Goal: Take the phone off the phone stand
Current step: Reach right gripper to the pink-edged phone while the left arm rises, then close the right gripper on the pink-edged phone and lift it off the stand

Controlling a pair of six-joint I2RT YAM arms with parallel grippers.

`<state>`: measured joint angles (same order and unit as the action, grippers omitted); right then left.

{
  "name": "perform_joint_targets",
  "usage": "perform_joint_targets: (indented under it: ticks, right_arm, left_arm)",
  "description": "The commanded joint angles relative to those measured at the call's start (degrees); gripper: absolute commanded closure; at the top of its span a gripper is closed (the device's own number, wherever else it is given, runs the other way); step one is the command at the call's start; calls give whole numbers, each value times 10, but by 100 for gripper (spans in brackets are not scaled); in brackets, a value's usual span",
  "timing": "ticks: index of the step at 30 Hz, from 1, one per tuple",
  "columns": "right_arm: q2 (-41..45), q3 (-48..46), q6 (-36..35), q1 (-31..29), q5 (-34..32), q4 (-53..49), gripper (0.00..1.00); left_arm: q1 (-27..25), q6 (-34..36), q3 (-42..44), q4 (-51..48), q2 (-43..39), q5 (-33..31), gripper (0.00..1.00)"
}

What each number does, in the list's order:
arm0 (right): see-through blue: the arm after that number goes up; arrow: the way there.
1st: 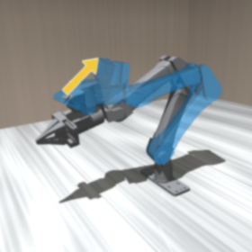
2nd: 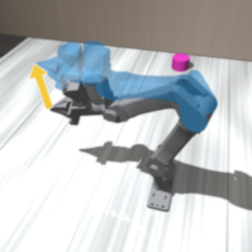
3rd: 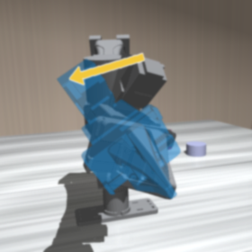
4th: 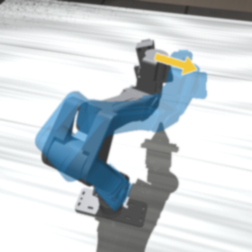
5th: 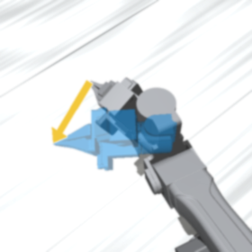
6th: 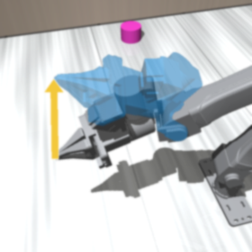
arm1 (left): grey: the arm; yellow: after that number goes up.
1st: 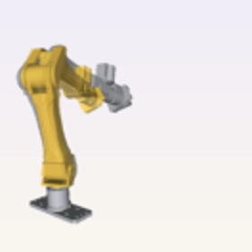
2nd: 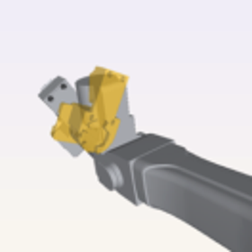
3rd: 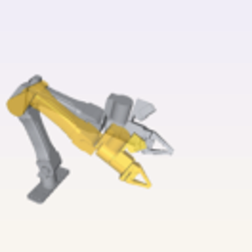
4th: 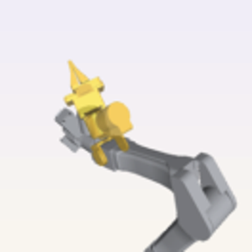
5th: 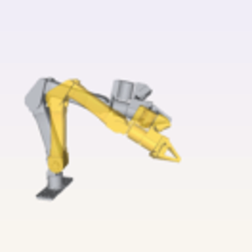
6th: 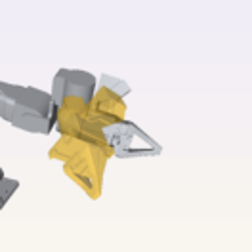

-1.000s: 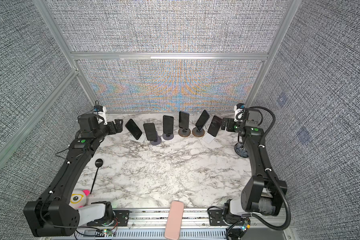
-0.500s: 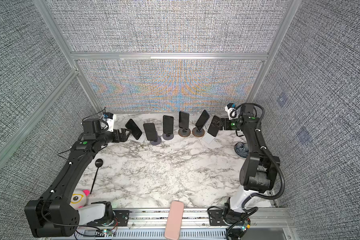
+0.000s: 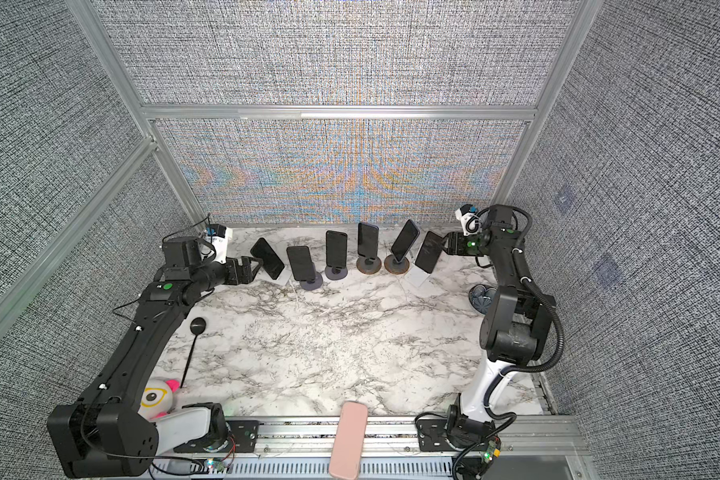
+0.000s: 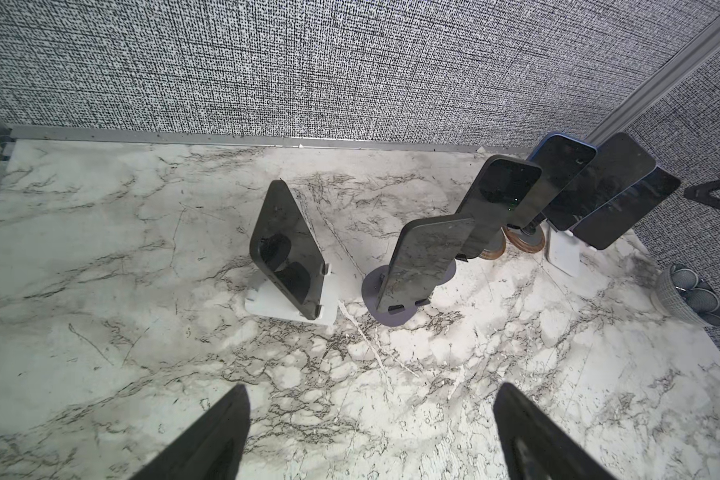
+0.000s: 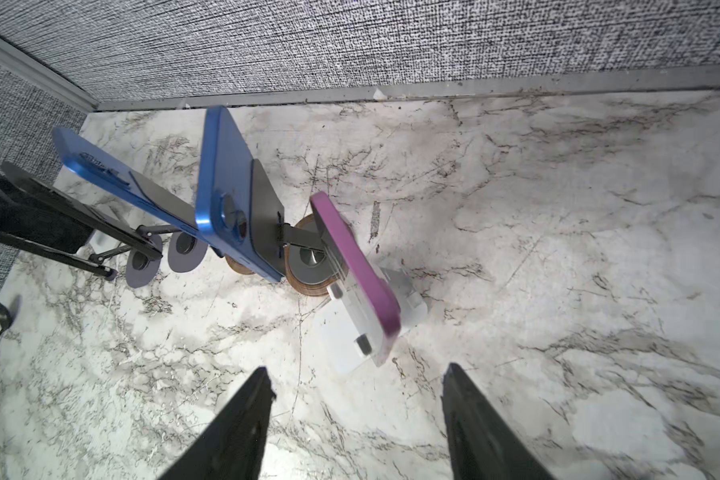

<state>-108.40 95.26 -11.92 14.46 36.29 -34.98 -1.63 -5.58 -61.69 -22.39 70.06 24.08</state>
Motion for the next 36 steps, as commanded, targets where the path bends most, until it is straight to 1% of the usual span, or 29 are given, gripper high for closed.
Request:
perform_joint_targets:
  ticks: [1, 5, 9, 11, 13, 15, 18, 23, 24, 27, 31, 34, 36]
  right_arm:
    - [-11, 9, -13, 0, 32, 6, 42]
    - [-23, 15, -13, -1, 40, 18, 47]
    - [-36, 25, -12, -1, 39, 20, 54]
    - [-43, 30, -12, -1, 40, 18, 55]
    - [-49, 34, -9, -2, 44, 18, 58]
    - [-52, 34, -5, -1, 47, 20, 60]
    - [-47, 22, -3, -1, 39, 43, 63]
    - [-54, 28, -7, -1, 33, 40, 70]
    - [-54, 28, -9, -1, 26, 40, 73]
    - [-48, 26, -13, 1, 13, 41, 85]
    - [-36, 30, -30, 1, 5, 22, 89]
    - [-22, 32, -44, 1, 0, 7, 90]
    - [-13, 36, -52, 2, -3, -7, 95]
  left_arm:
    - [0, 8, -3, -5, -1, 5, 8]
    - [0, 10, -3, -7, 0, 1, 8]
    - [0, 16, -4, -13, 1, -9, 8]
    - [0, 17, -4, -13, 1, -11, 8]
    - [0, 17, -5, -13, 2, -11, 8]
    - [0, 19, -5, -14, 3, -9, 8]
    - [0, 20, -4, -12, 2, -8, 8]
    - [0, 22, -4, -14, 3, -11, 8]
    - [0, 22, -4, -14, 3, -13, 8]
    - [0, 24, -3, -14, 1, -20, 8]
    - [0, 24, -3, -14, 3, -21, 8]
    - [0, 23, -3, -14, 6, -19, 8]
    - [0, 22, -3, -14, 7, -19, 8]
